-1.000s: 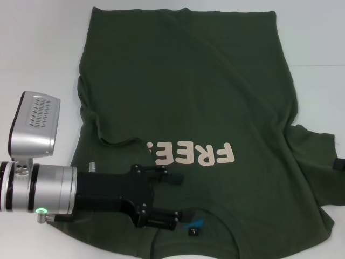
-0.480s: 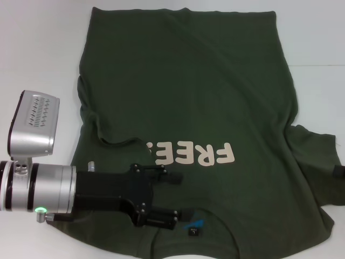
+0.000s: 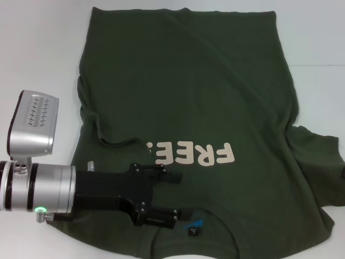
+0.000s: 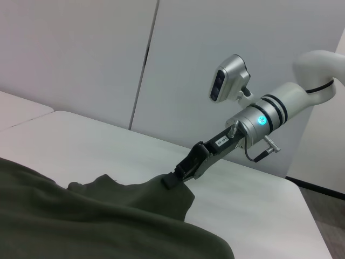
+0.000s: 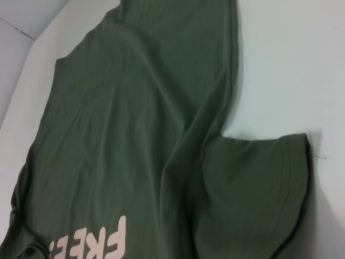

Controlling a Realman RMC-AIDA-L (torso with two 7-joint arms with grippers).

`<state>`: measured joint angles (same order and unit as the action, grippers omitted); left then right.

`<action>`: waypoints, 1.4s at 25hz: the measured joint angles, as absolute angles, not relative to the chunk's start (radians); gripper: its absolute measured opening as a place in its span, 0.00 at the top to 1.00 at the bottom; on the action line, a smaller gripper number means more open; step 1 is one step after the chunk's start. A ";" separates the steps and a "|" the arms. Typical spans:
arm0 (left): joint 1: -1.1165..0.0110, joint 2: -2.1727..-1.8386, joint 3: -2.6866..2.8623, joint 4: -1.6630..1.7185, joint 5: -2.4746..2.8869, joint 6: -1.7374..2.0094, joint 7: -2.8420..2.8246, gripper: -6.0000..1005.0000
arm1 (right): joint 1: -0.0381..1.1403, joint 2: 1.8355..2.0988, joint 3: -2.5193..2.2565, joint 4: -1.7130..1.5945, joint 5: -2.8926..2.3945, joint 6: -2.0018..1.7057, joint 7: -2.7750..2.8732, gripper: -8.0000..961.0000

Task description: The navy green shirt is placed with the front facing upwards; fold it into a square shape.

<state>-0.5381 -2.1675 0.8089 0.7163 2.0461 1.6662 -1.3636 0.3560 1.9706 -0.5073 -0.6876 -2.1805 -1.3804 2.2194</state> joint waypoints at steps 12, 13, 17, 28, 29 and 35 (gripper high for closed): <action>-0.533 -2.169 0.793 0.717 2.038 1.665 -1.391 0.16 | 0.363 1.926 -0.428 -0.699 -2.181 -1.365 2.191 0.97; -0.534 -2.169 0.792 0.716 2.038 1.666 -1.393 0.16 | 0.369 1.920 -0.428 -0.699 -2.181 -1.362 2.191 0.97; -0.535 -2.169 0.790 0.714 2.036 1.664 -1.405 0.16 | 0.391 1.902 -0.436 -0.699 -2.181 -1.347 2.190 0.97; -0.536 -2.169 0.783 0.712 2.022 1.653 -1.409 0.16 | 0.468 1.867 -0.442 -0.701 -2.199 -1.313 2.190 0.95; -0.536 -2.169 0.783 0.711 2.021 1.651 -1.409 0.16 | 0.476 1.865 -0.442 -0.701 -2.205 -1.313 2.191 0.95; -0.537 -2.169 0.783 0.707 2.020 1.637 -1.410 0.16 | 0.533 1.861 -0.451 -0.704 -2.246 -1.309 2.198 0.94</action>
